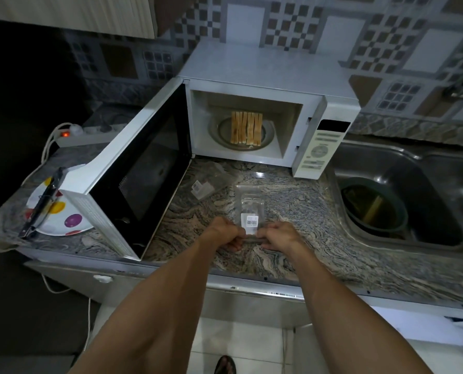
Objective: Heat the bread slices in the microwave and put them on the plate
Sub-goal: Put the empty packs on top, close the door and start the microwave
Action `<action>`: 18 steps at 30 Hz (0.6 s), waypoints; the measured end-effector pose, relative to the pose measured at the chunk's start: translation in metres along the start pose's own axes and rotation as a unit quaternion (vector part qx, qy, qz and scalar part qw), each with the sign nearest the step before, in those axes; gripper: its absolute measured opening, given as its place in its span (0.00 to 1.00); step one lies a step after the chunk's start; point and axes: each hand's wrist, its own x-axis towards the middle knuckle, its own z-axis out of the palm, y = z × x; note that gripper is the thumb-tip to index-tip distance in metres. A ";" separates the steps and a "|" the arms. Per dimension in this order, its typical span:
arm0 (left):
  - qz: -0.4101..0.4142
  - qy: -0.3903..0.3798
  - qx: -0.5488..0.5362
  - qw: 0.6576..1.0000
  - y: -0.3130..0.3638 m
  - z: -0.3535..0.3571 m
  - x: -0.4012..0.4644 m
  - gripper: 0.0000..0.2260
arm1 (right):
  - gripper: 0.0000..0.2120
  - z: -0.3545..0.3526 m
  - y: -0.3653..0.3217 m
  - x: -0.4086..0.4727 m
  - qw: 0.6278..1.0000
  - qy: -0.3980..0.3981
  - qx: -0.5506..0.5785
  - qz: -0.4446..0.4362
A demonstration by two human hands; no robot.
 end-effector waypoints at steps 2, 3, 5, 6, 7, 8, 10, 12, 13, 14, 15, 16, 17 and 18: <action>0.012 -0.010 0.037 0.999 0.005 -0.003 -0.006 0.09 | 0.08 0.001 -0.003 -0.001 1.000 0.000 -0.016 -0.003; 0.020 -0.013 0.071 0.997 0.007 -0.008 -0.006 0.10 | 0.09 0.000 -0.004 0.000 1.000 0.002 -0.022 -0.001; 0.032 -0.031 0.136 0.990 0.012 -0.021 -0.003 0.17 | 0.12 -0.002 -0.007 -0.001 0.999 -0.002 -0.051 0.005; 0.039 -0.030 0.144 0.988 0.015 -0.029 0.002 0.20 | 0.14 -0.002 -0.010 -0.001 0.997 -0.004 -0.076 0.005; 0.041 -0.017 0.103 0.994 0.016 -0.036 0.012 0.19 | 0.16 -0.003 -0.014 -0.003 0.994 -0.005 -0.113 0.000; 0.056 0.012 0.069 0.996 0.023 -0.042 0.016 0.14 | 0.20 -0.005 -0.017 -0.005 0.988 -0.002 -0.155 -0.010; 0.107 0.147 0.124 0.976 0.038 -0.056 0.009 0.11 | 0.32 -0.005 -0.025 -0.007 0.976 0.019 -0.216 -0.037; 0.172 0.279 0.252 0.910 0.051 -0.068 -0.001 0.16 | 0.46 -0.003 -0.035 -0.012 0.973 0.044 -0.219 -0.057; 0.197 0.304 0.270 0.892 0.055 -0.073 0.001 0.19 | 0.50 -0.001 -0.041 -0.013 0.973 0.055 -0.213 -0.064; 0.212 0.306 0.266 0.889 0.059 -0.077 0.000 0.22 | 0.52 0.002 -0.045 -0.014 0.973 0.063 -0.211 -0.070; 0.220 0.301 0.270 0.888 0.062 -0.080 0.005 0.26 | 0.53 0.005 -0.050 -0.014 0.971 0.070 -0.218 -0.072; 0.214 0.295 0.279 0.888 0.064 -0.083 0.009 0.31 | 0.54 0.009 -0.054 -0.014 0.968 0.073 -0.228 -0.070; 0.212 0.292 0.288 0.887 0.066 -0.088 0.016 0.36 | 0.55 0.014 -0.060 -0.012 0.967 0.074 -0.234 -0.067; 0.199 0.278 0.299 0.891 0.066 -0.089 0.021 0.41 | 0.56 0.019 -0.061 -0.009 0.966 0.074 -0.238 -0.063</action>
